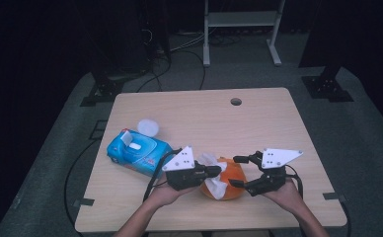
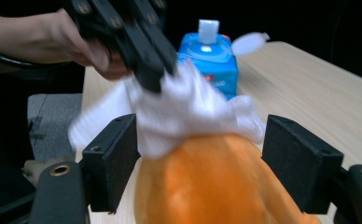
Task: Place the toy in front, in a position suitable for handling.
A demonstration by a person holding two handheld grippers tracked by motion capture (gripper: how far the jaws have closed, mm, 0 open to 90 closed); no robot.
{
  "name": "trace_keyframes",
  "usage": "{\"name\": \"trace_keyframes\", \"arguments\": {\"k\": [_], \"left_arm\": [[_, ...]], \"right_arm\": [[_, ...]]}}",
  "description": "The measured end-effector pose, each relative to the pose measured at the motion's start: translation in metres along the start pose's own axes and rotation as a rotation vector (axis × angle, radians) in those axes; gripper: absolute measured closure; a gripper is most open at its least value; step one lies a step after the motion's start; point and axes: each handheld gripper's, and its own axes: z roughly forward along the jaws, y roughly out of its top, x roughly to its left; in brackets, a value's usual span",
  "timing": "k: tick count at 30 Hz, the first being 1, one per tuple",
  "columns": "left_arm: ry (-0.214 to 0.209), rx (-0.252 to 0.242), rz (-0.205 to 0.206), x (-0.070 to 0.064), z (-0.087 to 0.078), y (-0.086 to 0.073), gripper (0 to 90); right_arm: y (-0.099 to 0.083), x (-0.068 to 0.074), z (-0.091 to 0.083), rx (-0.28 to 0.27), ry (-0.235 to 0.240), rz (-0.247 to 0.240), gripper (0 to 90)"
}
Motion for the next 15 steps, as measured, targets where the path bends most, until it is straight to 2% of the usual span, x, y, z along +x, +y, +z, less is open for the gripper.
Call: {"name": "trace_keyframes", "arguments": {"k": [4,6,9,10,11,13,15], "left_arm": [[-0.032,0.015,0.008,-0.003,0.005,-0.001,86.5],[-0.031,0.023,0.015,-0.004,0.005,-0.001,86.4],[-0.029,0.015,0.002,-0.002,0.002,-0.001,86.4],[-0.025,0.015,0.001,-0.001,0.0,-0.001,86.3],[-0.026,0.013,-0.005,0.0,-0.001,-0.001,86.3],[-0.026,0.015,-0.001,0.0,-0.002,-0.002,86.2],[-0.028,0.012,-0.005,0.0,-0.002,-0.002,85.8]], "right_arm": [[0.004,0.006,0.006,0.033,0.013,-0.069,32.9],[0.005,0.008,0.011,0.056,0.015,-0.102,41.3],[0.005,0.009,0.017,0.085,0.019,-0.142,55.0],[0.005,0.009,0.018,0.09,0.021,-0.138,55.6],[0.004,0.009,0.019,0.089,0.027,-0.146,66.1],[0.004,0.009,0.019,0.089,0.023,-0.153,67.2],[0.005,0.01,0.019,0.099,0.026,-0.157,79.2]]}}
